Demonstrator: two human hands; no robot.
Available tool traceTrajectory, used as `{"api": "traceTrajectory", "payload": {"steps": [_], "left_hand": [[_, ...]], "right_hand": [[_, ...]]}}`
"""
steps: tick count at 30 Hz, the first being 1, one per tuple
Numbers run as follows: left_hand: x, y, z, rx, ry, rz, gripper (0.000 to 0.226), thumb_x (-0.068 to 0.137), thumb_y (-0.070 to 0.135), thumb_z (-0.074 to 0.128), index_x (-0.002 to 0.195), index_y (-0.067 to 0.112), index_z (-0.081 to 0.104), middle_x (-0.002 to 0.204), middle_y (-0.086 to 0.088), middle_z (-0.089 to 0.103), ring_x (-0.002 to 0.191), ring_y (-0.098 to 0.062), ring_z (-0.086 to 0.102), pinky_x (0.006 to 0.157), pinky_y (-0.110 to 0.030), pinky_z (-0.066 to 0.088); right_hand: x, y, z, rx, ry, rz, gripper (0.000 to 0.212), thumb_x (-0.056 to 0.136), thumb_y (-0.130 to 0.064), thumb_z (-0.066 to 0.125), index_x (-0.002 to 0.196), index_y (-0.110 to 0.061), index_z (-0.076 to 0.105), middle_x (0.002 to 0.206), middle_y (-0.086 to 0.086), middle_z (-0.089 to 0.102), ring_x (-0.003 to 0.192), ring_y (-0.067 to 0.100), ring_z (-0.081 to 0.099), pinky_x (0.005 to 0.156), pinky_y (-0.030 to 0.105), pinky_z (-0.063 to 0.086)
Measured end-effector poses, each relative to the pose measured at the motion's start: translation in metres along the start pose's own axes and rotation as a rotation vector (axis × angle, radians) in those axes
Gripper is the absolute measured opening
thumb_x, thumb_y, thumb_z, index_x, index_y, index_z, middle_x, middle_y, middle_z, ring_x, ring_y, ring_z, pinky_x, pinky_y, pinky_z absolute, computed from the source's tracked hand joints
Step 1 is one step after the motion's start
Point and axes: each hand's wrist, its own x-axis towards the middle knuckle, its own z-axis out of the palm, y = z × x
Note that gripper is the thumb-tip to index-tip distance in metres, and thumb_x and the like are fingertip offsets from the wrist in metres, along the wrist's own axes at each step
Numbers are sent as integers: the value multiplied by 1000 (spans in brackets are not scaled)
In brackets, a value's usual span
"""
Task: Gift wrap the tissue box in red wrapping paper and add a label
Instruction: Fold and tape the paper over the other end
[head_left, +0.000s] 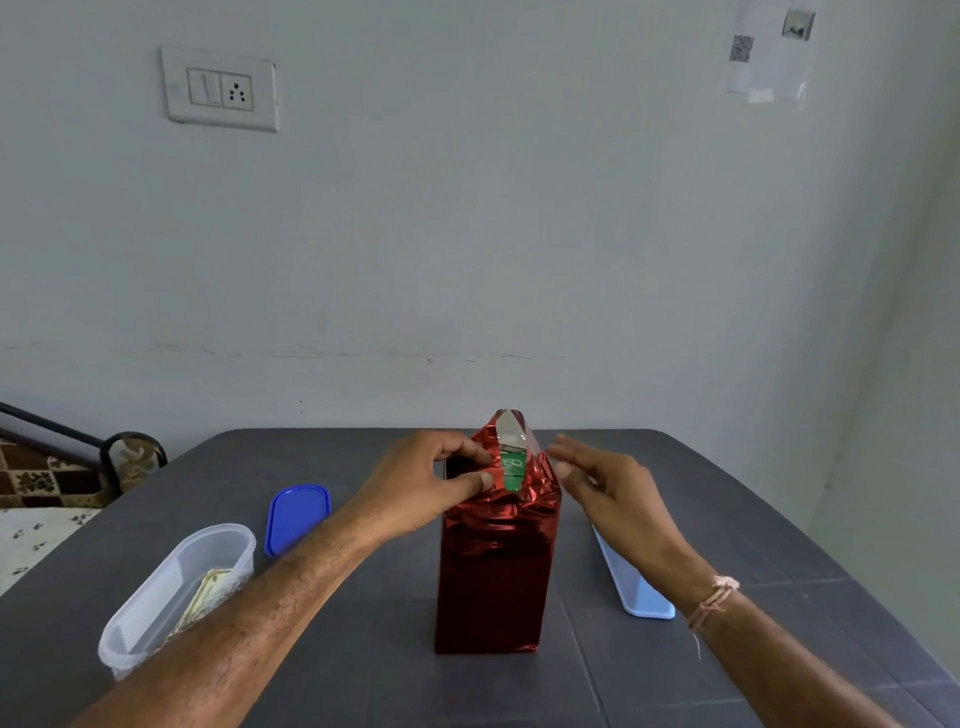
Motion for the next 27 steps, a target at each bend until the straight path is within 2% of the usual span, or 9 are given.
{"api": "traceTrajectory", "payload": {"steps": [2, 6, 9, 13, 18, 19, 21, 23, 27], "left_hand": [[0, -1, 0, 1, 8, 2, 24, 88, 36, 78, 111, 32, 76, 115, 24, 71, 107, 21, 51, 87, -6, 31], [-1, -2, -1, -22, 18, -9, 22, 86, 35, 80, 108, 32, 76, 114, 23, 72, 113, 14, 55, 90, -11, 34], [0, -1, -3, -23, 0, -10, 21, 86, 36, 80, 107, 33, 77, 113, 23, 72, 112, 12, 58, 88, -8, 33], [4, 3, -4, -35, -32, -28, 21, 87, 33, 80, 108, 31, 76, 119, 20, 70, 116, 7, 58, 85, -7, 34], [6, 5, -5, -97, -51, -80, 23, 84, 29, 83, 106, 30, 76, 134, 15, 56, 126, 1, 47, 103, -23, 30], [7, 5, -6, -114, -62, -92, 24, 83, 30, 84, 106, 30, 76, 135, 14, 56, 125, 1, 47, 102, -21, 32], [9, 4, -8, -172, -100, -128, 25, 83, 29, 85, 106, 29, 76, 132, 16, 59, 118, 7, 50, 89, -10, 35], [11, 2, -9, -261, -142, -183, 28, 82, 28, 85, 108, 29, 76, 125, 13, 66, 114, 4, 59, 81, -6, 42], [12, -2, -6, -401, -179, -280, 33, 80, 29, 86, 110, 30, 75, 116, 1, 74, 111, -16, 69, 88, -22, 54]], "right_hand": [[0, 3, 4, -10, -84, -29, 32, 102, -18, 63, 133, -19, 69, 139, -14, 61, 134, -7, 48, 113, 22, 43], [4, 2, 9, -43, -167, -60, 37, 97, -37, 68, 133, -38, 67, 150, -15, 53, 142, -8, 39, 114, 35, 46], [7, 4, 10, -31, -207, -65, 40, 94, -42, 71, 133, -45, 64, 153, -16, 50, 144, -7, 37, 113, 40, 48], [11, 5, 10, -8, -212, -61, 42, 92, -42, 72, 133, -45, 64, 152, -14, 53, 144, -5, 37, 109, 40, 51], [11, 5, 11, -7, -225, -55, 40, 94, -36, 72, 132, -47, 64, 153, -12, 51, 145, -8, 34, 111, 37, 50], [11, 4, 11, -9, -232, -56, 40, 95, -34, 71, 133, -47, 64, 154, -12, 50, 145, -8, 33, 112, 37, 49], [10, 4, 12, -10, -243, -54, 41, 96, -32, 70, 133, -48, 63, 156, -12, 48, 146, -7, 32, 114, 38, 47], [10, 2, 12, -3, -248, -54, 40, 96, -32, 70, 131, -51, 63, 155, -12, 48, 146, -7, 32, 116, 38, 45], [7, -6, 13, 128, -226, -6, 29, 97, -30, 70, 121, -46, 73, 149, -9, 56, 139, -15, 37, 115, 22, 39]]}}
